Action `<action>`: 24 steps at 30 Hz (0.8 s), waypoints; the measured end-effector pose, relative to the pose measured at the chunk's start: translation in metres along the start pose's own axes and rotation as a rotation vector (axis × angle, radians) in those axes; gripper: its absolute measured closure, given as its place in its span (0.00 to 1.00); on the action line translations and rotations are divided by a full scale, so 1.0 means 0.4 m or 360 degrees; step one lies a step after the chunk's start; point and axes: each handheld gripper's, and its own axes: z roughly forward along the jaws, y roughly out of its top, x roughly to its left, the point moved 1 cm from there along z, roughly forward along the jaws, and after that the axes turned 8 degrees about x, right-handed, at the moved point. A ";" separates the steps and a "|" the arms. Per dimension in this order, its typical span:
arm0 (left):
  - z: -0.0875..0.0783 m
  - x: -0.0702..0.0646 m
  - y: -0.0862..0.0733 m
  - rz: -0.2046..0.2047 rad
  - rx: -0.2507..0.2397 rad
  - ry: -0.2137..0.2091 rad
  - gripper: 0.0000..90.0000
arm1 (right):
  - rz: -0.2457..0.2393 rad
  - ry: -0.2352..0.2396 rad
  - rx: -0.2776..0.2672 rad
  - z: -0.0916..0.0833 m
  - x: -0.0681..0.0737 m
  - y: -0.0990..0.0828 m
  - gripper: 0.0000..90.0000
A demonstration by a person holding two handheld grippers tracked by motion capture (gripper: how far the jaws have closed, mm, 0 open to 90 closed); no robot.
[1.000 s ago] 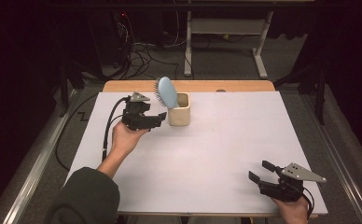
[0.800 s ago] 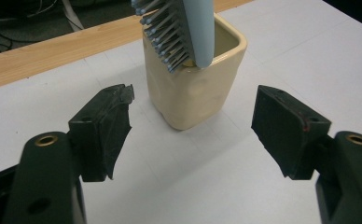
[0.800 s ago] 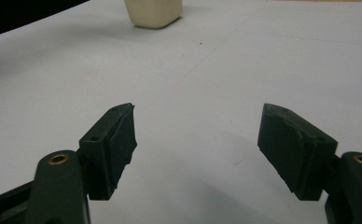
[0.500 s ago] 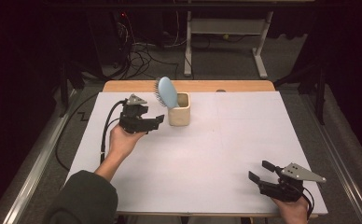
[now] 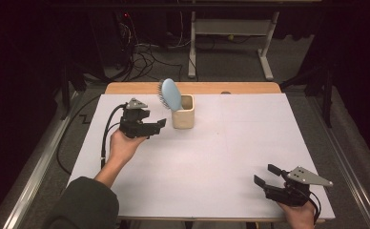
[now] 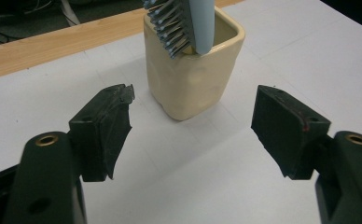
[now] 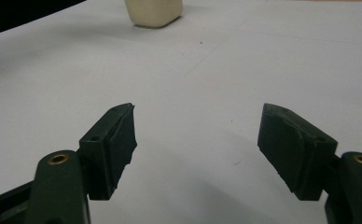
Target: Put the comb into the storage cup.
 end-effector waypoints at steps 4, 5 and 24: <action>-0.002 -0.001 -0.006 -0.0002 0.0000 -0.0002 0.32 | -0.0002 0.0000 -0.0001 0.000 0.000 0.000 0.31; -0.003 0.000 -0.007 -0.0002 0.0003 -0.0001 0.32 | -0.0002 0.0001 0.0000 0.000 0.000 0.000 0.31; -0.021 0.002 -0.031 -0.0006 -0.0015 -0.0001 0.32 | -0.0005 -0.0001 0.0004 0.001 0.000 0.000 0.31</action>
